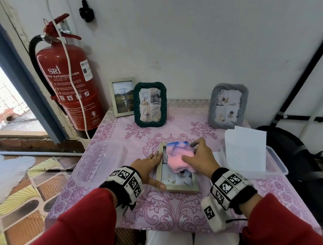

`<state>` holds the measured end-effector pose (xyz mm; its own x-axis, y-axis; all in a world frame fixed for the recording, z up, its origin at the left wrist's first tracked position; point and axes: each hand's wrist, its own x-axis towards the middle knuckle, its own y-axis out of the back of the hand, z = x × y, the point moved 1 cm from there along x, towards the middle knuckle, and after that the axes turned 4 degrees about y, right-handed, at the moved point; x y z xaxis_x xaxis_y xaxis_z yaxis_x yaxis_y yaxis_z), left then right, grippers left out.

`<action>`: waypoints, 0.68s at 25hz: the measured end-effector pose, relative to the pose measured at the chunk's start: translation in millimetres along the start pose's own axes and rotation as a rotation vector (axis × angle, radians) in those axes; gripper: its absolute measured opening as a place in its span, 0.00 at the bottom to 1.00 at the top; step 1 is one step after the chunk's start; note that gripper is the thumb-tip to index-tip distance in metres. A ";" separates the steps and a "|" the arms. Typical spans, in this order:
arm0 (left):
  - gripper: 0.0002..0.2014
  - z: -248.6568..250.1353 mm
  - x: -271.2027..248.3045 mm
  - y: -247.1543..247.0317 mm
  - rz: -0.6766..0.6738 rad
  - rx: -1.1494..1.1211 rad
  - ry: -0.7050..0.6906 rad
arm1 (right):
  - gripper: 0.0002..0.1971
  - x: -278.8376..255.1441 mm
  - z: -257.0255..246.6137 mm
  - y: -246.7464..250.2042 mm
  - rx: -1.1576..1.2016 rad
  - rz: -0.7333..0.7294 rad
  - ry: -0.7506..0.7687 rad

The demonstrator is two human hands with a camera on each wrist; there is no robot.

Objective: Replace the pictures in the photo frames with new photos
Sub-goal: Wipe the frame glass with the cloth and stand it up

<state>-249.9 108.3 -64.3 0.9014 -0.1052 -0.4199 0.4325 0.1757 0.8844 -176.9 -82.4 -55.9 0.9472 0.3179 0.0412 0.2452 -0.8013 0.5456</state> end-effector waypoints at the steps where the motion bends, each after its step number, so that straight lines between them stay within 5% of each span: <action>1: 0.57 -0.1 -0.1 -0.1 0.000 -0.004 -0.001 | 0.25 -0.7 0.1 1.0 0.019 0.001 0.011; 4: 0.57 -0.9 0.3 0.5 0.002 -0.008 0.002 | 0.29 -4.3 0.2 6.3 0.160 0.054 0.044; 7: 0.58 -1.3 0.6 -0.2 -0.006 -0.011 0.000 | 0.19 -7.0 4.2 12.4 0.156 0.133 0.142; 10: 0.58 -2.2 0.5 -1.0 -0.007 -0.007 -0.001 | 0.12 -8.5 7.2 13.2 0.056 0.043 0.162; 17: 0.57 -2.6 1.3 -1.0 -0.008 -0.006 -0.001 | 0.25 -8.5 -4.7 4.2 0.001 -0.125 0.130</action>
<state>-249.1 110.6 -66.3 0.8980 -0.1072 -0.4268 0.4397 0.1810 0.8797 -184.9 -86.1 -50.1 0.8745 0.4783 0.0807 0.3600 -0.7516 0.5527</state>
